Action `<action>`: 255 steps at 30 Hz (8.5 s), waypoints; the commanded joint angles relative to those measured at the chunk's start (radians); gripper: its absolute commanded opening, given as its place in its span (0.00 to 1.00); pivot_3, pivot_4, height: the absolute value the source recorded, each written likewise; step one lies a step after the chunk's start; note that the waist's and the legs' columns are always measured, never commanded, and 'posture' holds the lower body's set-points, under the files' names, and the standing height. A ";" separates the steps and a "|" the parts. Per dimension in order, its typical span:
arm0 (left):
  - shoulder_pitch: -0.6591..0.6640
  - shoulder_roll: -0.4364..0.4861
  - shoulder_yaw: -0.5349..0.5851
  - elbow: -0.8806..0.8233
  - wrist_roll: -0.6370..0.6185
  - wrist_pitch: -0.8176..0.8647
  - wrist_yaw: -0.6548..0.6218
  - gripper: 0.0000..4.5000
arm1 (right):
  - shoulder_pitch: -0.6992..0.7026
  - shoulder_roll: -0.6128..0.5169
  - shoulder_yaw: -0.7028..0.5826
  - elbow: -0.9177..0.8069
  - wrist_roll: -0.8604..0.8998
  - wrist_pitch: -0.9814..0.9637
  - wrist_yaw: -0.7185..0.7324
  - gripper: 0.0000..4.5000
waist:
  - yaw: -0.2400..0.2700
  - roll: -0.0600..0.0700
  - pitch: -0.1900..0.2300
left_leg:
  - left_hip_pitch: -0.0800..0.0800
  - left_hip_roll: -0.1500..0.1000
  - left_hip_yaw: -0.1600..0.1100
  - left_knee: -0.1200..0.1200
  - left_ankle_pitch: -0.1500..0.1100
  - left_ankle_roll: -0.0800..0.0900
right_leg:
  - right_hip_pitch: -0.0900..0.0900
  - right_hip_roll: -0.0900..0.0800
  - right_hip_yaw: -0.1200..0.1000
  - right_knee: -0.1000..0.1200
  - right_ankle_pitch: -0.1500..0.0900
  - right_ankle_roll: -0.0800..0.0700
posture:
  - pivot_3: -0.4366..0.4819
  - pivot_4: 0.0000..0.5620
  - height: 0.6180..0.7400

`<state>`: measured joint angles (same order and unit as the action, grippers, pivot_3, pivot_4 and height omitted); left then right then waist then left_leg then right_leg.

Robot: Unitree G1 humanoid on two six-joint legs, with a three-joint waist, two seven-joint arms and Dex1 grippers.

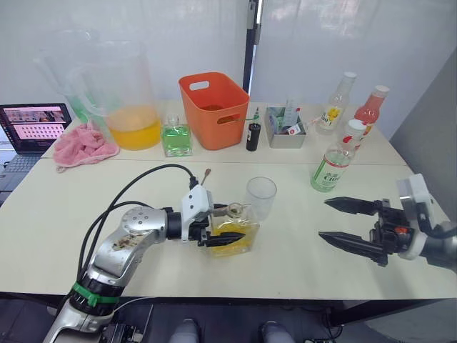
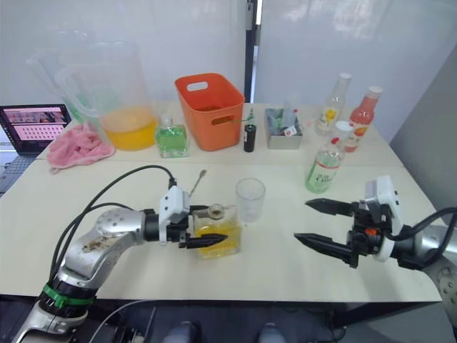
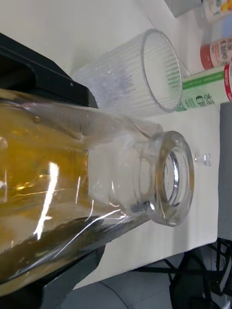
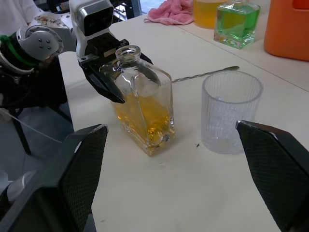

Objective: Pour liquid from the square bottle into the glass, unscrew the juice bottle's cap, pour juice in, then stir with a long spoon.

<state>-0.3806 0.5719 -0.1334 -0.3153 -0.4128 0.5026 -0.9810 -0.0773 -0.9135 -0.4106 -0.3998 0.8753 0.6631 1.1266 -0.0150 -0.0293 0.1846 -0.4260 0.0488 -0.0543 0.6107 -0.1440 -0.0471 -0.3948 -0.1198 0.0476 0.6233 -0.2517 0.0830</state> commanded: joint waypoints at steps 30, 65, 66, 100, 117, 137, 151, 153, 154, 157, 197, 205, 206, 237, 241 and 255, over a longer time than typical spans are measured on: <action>-0.530 0.037 0.056 0.412 0.231 -0.170 0.218 0.63 | -0.054 0.100 0.063 -0.018 -0.004 -0.026 -0.074 1.00 | 0.016 -0.005 0.003 | -0.014 0.000 -0.004 0.001 0.000 0.000 | -0.012 0.003 -0.001 0.001 0.005 0.006 | 0.48 0.27 1.00; -0.707 -0.211 -0.195 0.928 0.788 -0.947 0.514 0.63 | 0.170 0.144 -0.073 -0.194 0.033 -0.039 -0.259 1.00 | 0.024 -0.005 0.003 | -0.015 0.000 -0.004 0.003 0.001 0.000 | -0.011 0.004 -0.001 0.003 0.005 0.007 | 0.48 0.27 1.00; -0.707 -0.212 -0.197 0.930 0.795 -0.952 0.521 0.63 | 0.171 0.144 -0.073 -0.194 0.034 -0.039 -0.260 1.00 | 0.025 -0.005 0.003 | -0.015 0.000 -0.004 0.003 0.001 0.000 | -0.011 0.004 -0.001 0.003 0.005 0.007 | 0.48 0.27 1.00; -0.695 -0.236 -0.300 0.995 1.028 -1.038 0.748 0.63 | 0.174 0.143 -0.063 -0.214 0.047 -0.027 -0.303 1.00 | 0.025 -0.005 0.003 | -0.014 0.000 -0.004 0.005 0.001 -0.001 | -0.011 0.004 -0.001 0.005 0.006 0.007 | 0.48 0.27 1.00; -0.688 -0.209 -0.334 0.959 1.135 -1.085 0.860 0.63 | 0.169 0.144 -0.056 -0.201 0.031 -0.032 -0.305 1.00 | 0.024 -0.005 0.003 | -0.014 0.000 -0.004 0.005 0.001 -0.001 | -0.011 0.004 -0.001 0.006 0.006 0.006 | 0.48 0.27 1.00; -0.689 -0.187 -0.360 0.919 1.227 -1.090 0.918 0.63 | 0.131 0.145 -0.017 -0.197 0.036 -0.020 -0.332 1.00 | 0.026 -0.005 0.003 | -0.014 0.000 -0.004 0.005 0.001 -0.001 | -0.011 0.004 -0.001 0.006 0.006 0.006 | 0.48 0.27 1.00; -0.706 -0.187 -0.375 0.922 1.285 -1.081 0.968 0.63 | 0.126 0.145 -0.007 -0.201 0.047 -0.016 -0.347 1.00 | 0.026 -0.005 0.003 | -0.014 0.000 -0.004 0.005 0.001 -0.002 | -0.011 0.004 -0.001 0.006 0.007 0.005 | 0.48 0.27 1.00; -0.707 -0.187 -0.375 0.923 1.290 -1.079 0.973 0.63 | 0.127 0.145 -0.008 -0.201 0.047 -0.016 -0.346 1.00 | 0.026 -0.005 0.003 | -0.014 0.000 -0.004 0.005 0.001 -0.002 | -0.011 0.004 -0.001 0.006 0.007 0.005 | 0.48 0.27 1.00; -0.708 -0.187 -0.374 0.923 1.292 -1.078 0.976 0.63 | 0.127 0.144 -0.008 -0.200 0.047 -0.016 -0.345 1.00 | 0.026 -0.005 0.003 | -0.014 0.000 -0.004 0.005 0.001 -0.002 | -0.011 0.004 -0.001 0.006 0.007 0.005 | 0.48 0.27 1.00; -0.712 -0.188 -0.375 0.926 1.298 -1.075 0.983 0.63 | 0.128 0.144 -0.009 -0.199 0.047 -0.017 -0.342 1.00 | 0.026 -0.005 0.003 | -0.014 0.000 -0.004 0.005 0.002 -0.002 | -0.011 0.004 -0.001 0.006 0.007 0.005 | 0.48 0.27 1.00; -0.722 -0.172 -0.401 0.903 1.381 -1.096 1.071 0.63 | 0.130 0.158 0.001 -0.189 0.035 -0.018 -0.340 1.00 | 0.026 -0.005 0.003 | -0.014 0.000 -0.004 0.005 0.002 -0.002 | -0.011 0.004 -0.001 0.006 0.008 0.004 | 0.48 0.27 1.00; -0.731 -0.170 -0.411 0.909 1.398 -1.090 1.095 0.63 | 0.130 0.158 0.005 -0.187 0.033 -0.019 -0.343 1.00 | 0.026 -0.005 0.003 | -0.014 0.000 -0.004 0.005 0.002 -0.002 | -0.011 0.004 -0.001 0.006 0.008 0.004 | 0.48 0.27 1.00; -0.731 -0.170 -0.412 0.911 1.399 -1.090 1.096 0.63 | 0.130 0.158 0.006 -0.187 0.033 -0.020 -0.343 1.00 | 0.026 -0.005 0.003 | -0.014 0.000 -0.004 0.005 0.002 -0.002 | -0.011 0.004 -0.001 0.006 0.008 0.004 | 0.48 0.27 1.00; -0.741 -0.172 -0.416 0.918 1.440 -1.066 1.137 0.63 | 0.118 0.155 0.025 -0.172 0.033 -0.019 -0.351 1.00 | 0.025 -0.005 0.003 | -0.014 0.000 -0.004 0.005 0.002 -0.002 | -0.011 0.004 -0.001 0.007 0.008 0.004 | 0.48 0.27 1.00; -0.741 -0.169 -0.419 0.917 1.442 -1.065 1.139 0.63 | 0.115 0.155 0.028 -0.169 0.031 -0.019 -0.348 1.00 | 0.025 -0.005 0.003 | -0.014 0.000 -0.004 0.005 0.002 -0.002 | -0.011 0.004 -0.001 0.007 0.008 0.004 | 0.48 0.27 1.00; -0.731 -0.183 -0.391 0.933 1.375 -1.058 1.111 0.63 | 0.103 0.148 0.032 -0.152 0.025 -0.018 -0.331 1.00 | 0.025 -0.005 0.003 | -0.014 0.000 -0.004 0.005 0.002 -0.003 | -0.011 0.004 -0.001 0.007 0.008 0.004 | 0.48 0.27 1.00</action>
<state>-1.0555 0.3930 -0.5739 0.6658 1.0137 -0.5646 0.1055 0.0416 -0.7557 -0.3669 -0.5391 0.8873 0.6520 0.7858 0.0102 -0.0339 0.1877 -0.4402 0.0490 -0.0586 0.6159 -0.1420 -0.0497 -0.4061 -0.1163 0.0468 0.6301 -0.2434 0.0867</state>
